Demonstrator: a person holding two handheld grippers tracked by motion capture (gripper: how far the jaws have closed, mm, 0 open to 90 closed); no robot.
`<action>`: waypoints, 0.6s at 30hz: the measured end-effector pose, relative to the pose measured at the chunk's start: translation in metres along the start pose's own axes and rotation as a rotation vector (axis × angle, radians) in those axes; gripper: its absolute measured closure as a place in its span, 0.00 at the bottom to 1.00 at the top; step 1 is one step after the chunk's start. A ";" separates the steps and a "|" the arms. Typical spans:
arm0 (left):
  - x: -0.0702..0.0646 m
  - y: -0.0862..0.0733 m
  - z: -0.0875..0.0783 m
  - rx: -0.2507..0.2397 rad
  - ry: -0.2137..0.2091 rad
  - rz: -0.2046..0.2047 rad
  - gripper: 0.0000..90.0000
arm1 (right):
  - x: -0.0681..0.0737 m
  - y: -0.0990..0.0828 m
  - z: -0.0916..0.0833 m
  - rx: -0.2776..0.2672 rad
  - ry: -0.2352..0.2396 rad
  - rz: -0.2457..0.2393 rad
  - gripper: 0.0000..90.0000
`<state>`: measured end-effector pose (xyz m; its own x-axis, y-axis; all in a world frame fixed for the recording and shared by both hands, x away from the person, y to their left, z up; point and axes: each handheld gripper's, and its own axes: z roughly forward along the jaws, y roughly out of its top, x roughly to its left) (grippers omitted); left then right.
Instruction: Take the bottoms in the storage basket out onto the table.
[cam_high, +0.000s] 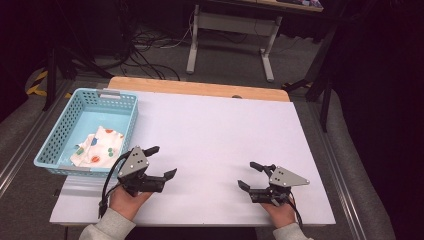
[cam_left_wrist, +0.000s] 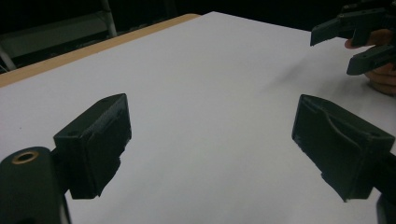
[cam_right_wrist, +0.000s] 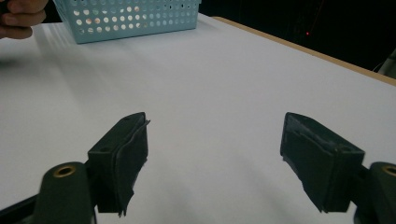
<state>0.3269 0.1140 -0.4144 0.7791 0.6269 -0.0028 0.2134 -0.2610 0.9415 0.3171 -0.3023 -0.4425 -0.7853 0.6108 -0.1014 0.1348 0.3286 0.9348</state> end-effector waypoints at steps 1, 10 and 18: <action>0.000 0.000 -0.001 0.000 -0.001 0.000 0.14 | 0.000 0.000 0.000 0.001 0.000 0.000 0.26; 0.006 0.004 -0.004 0.002 0.003 -0.005 0.14 | 0.000 0.000 0.000 0.002 -0.001 -0.002 0.26; 0.011 0.008 -0.009 0.000 0.004 -0.005 0.14 | 0.001 0.000 0.000 0.005 -0.001 -0.005 0.26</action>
<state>0.3316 0.1251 -0.4038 0.7757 0.6311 -0.0061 0.2175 -0.2582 0.9413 0.3169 -0.3017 -0.4426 -0.7851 0.6102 -0.1062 0.1343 0.3350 0.9326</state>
